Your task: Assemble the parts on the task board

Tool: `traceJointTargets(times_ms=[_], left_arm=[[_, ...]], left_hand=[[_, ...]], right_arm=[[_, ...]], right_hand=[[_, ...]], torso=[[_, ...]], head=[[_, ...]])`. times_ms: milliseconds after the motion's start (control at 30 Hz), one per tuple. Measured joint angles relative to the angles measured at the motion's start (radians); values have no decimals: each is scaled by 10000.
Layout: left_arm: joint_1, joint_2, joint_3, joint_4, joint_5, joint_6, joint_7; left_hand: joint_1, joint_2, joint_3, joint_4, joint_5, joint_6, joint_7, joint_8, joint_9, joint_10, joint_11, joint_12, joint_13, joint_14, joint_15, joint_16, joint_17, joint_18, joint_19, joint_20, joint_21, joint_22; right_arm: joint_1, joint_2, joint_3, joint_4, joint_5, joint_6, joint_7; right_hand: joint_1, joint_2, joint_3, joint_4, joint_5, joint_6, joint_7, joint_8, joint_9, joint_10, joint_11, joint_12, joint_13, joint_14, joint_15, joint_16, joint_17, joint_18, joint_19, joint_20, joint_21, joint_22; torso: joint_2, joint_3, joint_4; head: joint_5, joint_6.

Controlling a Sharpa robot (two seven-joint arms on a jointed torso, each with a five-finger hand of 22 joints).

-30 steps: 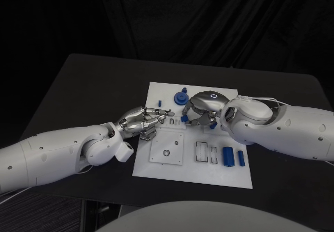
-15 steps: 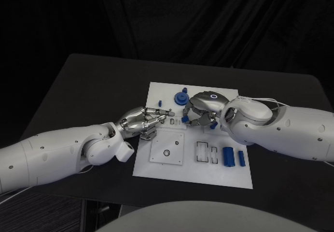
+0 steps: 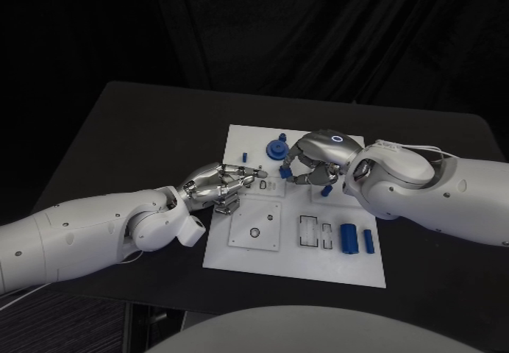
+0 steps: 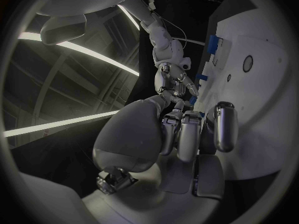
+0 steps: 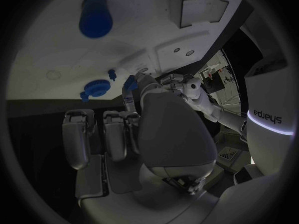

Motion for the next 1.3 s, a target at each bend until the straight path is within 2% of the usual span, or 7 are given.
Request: traceJointTargets(times_ms=[133,333,567,767,1000,1300], left_arm=[[-1,20,0,2,0,0,-53],[-1,82,0,1,0,17,-104],[-1,103,0,26,0,41,-109],[-2,114,0,57,0,62,-85],[-2,117,0,72,0,73,-54],[-2,111,0,64,0,87,-46]], left_hand=[[0,0,0,0,0,0,0,0,0,0,0,0,1,16,16,0,0,0,0,0,0,0],[0,0,0,0,0,-92,-20,0,-5,0,0,0,2,16,15,0,-1,0,0,0,0,0],[0,0,2,-2,0,-168,-96,0,-19,0,0,0,3,15,15,0,-1,0,0,0,0,0],[0,0,76,-77,0,-324,-253,1,-31,0,0,0,3,15,15,0,-1,0,0,0,0,-1],[0,0,111,-111,61,-209,-368,1,-27,0,0,0,-3,15,15,0,-2,0,0,0,0,-1],[0,0,138,-138,61,-143,-434,1,-15,-12,-53,0,-4,15,15,0,-2,0,0,0,0,0]], right_arm=[[209,-81,7,224,-2,23,-49],[288,63,-2,313,-3,119,-125],[277,263,-5,324,-3,189,-161],[214,449,-5,270,-4,248,-181],[125,542,-5,217,-4,330,-195],[103,558,-5,207,-4,332,-178]], right_hand=[[-27,27,-1,0,-1,0,0,0,0,0,0,0,0,1,0,0,0,-1,0,0,-43,0],[-67,63,-1,-1,-69,-1,-2,0,0,0,0,0,0,1,0,0,0,-1,0,0,-85,0],[-69,61,-2,-1,-77,-37,-39,1,0,0,1,0,0,1,0,0,0,0,0,0,-86,0],[-69,60,-15,-12,-79,-38,-39,27,0,0,1,0,0,0,0,0,-1,0,0,1,-86,0],[-69,58,-15,-12,-103,-39,-40,48,0,-1,1,0,-1,1,0,0,0,0,-1,1,-86,0],[-69,56,-17,-12,-116,-46,-48,49,0,-1,2,0,-1,0,0,0,-1,-1,0,1,-85,0]], torso=[[-9,0,-9],[-12,-2,-8],[-12,-15,-11],[-5,-10,-6],[0,-8,25],[5,-17,11]], head=[[-25,0],[11,0],[30,0],[-39,0],[-41,0],[-10,0]])
